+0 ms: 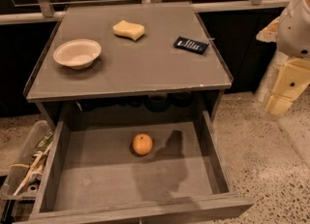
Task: Pick orange from top drawer and place on counter
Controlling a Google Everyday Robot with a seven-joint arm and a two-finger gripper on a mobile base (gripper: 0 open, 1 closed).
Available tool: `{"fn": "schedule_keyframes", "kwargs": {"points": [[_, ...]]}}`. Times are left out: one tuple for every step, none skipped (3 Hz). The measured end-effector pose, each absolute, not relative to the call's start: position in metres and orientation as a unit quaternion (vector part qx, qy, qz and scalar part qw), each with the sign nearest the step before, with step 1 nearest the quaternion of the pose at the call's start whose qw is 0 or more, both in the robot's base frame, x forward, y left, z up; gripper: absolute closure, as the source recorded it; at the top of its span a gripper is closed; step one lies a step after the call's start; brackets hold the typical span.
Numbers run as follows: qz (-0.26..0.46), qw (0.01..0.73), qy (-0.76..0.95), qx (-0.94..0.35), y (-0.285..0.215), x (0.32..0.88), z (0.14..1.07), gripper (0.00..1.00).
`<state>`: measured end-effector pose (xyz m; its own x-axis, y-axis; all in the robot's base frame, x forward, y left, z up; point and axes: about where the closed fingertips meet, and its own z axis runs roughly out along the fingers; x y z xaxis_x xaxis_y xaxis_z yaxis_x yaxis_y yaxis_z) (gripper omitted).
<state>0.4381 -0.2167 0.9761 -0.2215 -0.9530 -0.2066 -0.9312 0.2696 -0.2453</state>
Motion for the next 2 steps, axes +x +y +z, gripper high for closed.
{"fn": "schedule_keyframes", "kwargs": {"points": [[-0.034,0.159,0.781,-0.603,-0.2167,0.4381,0.9761,0.0],[-0.026,0.167,0.777,-0.607,-0.2079,0.4377,0.9672,0.0]]}}
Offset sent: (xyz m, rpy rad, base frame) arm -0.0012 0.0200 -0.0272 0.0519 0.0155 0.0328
